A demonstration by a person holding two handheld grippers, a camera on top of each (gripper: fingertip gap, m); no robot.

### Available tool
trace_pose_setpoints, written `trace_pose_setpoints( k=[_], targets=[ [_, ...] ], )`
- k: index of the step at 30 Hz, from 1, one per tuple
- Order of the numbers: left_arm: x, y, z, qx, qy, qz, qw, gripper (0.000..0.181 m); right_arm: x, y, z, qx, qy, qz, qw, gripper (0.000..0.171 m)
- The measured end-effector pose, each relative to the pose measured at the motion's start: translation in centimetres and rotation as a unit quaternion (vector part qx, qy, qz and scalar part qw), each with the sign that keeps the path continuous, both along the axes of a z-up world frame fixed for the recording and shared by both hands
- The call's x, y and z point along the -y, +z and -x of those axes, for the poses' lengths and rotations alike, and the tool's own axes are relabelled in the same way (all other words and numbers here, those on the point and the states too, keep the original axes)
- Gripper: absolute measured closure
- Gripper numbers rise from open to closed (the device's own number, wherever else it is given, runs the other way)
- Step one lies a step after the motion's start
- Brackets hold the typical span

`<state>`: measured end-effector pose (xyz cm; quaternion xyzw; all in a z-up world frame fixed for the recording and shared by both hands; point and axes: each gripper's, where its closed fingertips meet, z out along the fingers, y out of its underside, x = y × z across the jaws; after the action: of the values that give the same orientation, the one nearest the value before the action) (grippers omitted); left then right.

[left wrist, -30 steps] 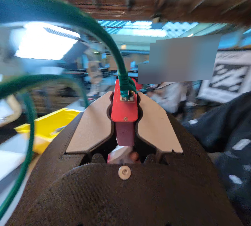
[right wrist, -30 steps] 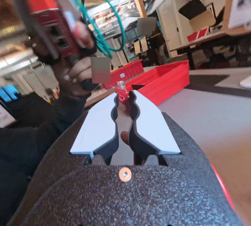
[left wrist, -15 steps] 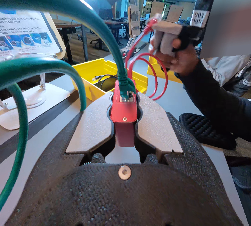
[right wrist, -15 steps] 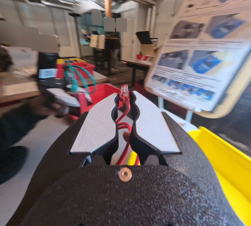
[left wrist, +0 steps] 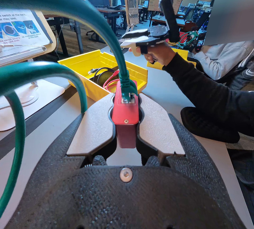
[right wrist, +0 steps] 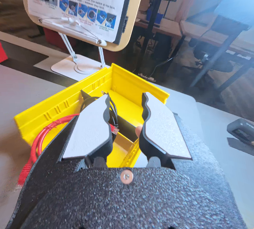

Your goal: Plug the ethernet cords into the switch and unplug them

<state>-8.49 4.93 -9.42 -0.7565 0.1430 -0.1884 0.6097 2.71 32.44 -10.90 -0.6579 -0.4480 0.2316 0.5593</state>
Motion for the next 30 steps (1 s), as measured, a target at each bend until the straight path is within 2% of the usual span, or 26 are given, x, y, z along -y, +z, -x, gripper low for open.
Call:
trace_pose_setpoints(
  k=[4,6,9,13,16,17,19,22,24,27,28,30],
  targets=[
    [-0.1,-0.9,-0.5,-0.01,-0.01,0.02,1.0,0.152,3.5,3.3,0.5,-0.036,0.065,-0.012,0.997,0.129],
    [0.2,-1.6,-1.3,-0.022,-0.033,0.042,0.998,0.152,7.9,5.1,2.0,-0.069,0.162,0.009,0.984,0.132],
    [1.1,-3.6,-3.3,-0.059,-0.089,0.095,0.99,0.152,15.7,6.7,4.1,-0.09,0.32,0.061,0.941,0.134],
    [2.2,-6.3,-5.6,-0.111,-0.147,0.159,0.97,0.152,24.9,4.6,6.2,-0.029,0.48,0.102,0.871,0.133],
    [2.6,-7.6,-6.6,-0.129,-0.168,0.183,0.96,0.152,28.6,2.2,6.9,0.021,0.539,0.109,0.835,0.133],
    [2.6,-7.8,-6.6,-0.132,-0.168,0.186,0.959,0.152,28.6,1.5,7.0,0.041,0.537,0.101,0.837,0.134],
    [2.5,-8.0,-6.5,-0.132,-0.166,0.19,0.959,0.152,26.6,0.0,7.0,0.086,0.495,0.074,0.861,0.134],
    [2.3,-8.1,-5.7,-0.13,-0.153,0.192,0.961,0.152,19.9,-3.3,6.3,0.189,0.354,0.036,0.915,0.133],
    [2.2,-8.2,-5.5,-0.123,-0.151,0.195,0.961,0.152,16.0,-6.1,5.6,0.253,0.268,0.048,0.928,0.127],
    [2.1,-8.8,-5.7,-0.126,-0.153,0.203,0.959,0.152,13.9,-11.9,4.6,0.373,0.217,0.082,0.898,0.117],
    [2.1,-9.0,-5.8,-0.13,-0.155,0.206,0.958,0.152,13.5,-13.4,4.5,0.408,0.203,0.071,0.887,0.121],
    [2.1,-9.3,-5.9,-0.136,-0.156,0.209,0.956,0.152,13.6,-15.0,4.6,0.444,0.207,0.056,0.87,0.142]
  ],
)
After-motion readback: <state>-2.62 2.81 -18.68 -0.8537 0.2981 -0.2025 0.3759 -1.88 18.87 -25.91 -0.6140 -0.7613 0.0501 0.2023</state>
